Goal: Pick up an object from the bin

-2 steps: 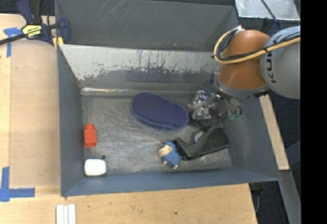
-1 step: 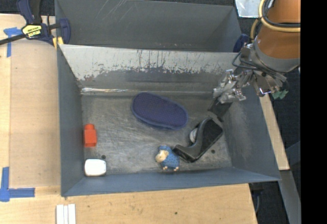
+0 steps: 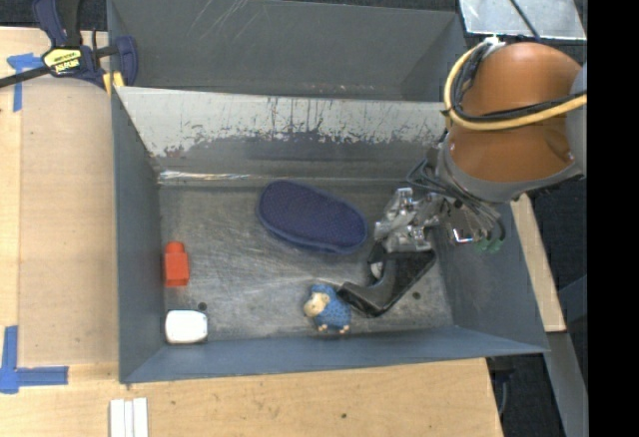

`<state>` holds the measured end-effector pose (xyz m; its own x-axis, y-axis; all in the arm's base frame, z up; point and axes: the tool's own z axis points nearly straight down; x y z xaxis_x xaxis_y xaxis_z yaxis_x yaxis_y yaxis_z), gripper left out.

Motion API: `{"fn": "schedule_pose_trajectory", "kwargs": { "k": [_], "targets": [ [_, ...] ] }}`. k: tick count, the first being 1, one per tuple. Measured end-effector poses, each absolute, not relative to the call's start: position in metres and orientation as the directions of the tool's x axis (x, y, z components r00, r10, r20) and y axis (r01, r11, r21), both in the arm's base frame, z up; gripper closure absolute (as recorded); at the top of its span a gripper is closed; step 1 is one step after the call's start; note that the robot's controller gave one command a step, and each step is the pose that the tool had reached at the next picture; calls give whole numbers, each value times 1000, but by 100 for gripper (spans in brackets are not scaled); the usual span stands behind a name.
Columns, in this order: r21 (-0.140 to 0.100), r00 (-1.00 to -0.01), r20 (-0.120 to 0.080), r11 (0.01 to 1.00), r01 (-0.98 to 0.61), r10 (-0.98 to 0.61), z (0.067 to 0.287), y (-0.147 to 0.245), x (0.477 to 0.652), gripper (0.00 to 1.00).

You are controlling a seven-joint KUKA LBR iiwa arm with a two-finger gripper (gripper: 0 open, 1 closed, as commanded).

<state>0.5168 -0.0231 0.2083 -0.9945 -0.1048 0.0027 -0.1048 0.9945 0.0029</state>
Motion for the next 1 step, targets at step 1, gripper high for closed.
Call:
{"fn": "schedule_pose_trajectory", "kwargs": {
  "k": [1],
  "targets": [
    [0,-961,-3,961,275,275,147,-66,592,100]
  ]
}}
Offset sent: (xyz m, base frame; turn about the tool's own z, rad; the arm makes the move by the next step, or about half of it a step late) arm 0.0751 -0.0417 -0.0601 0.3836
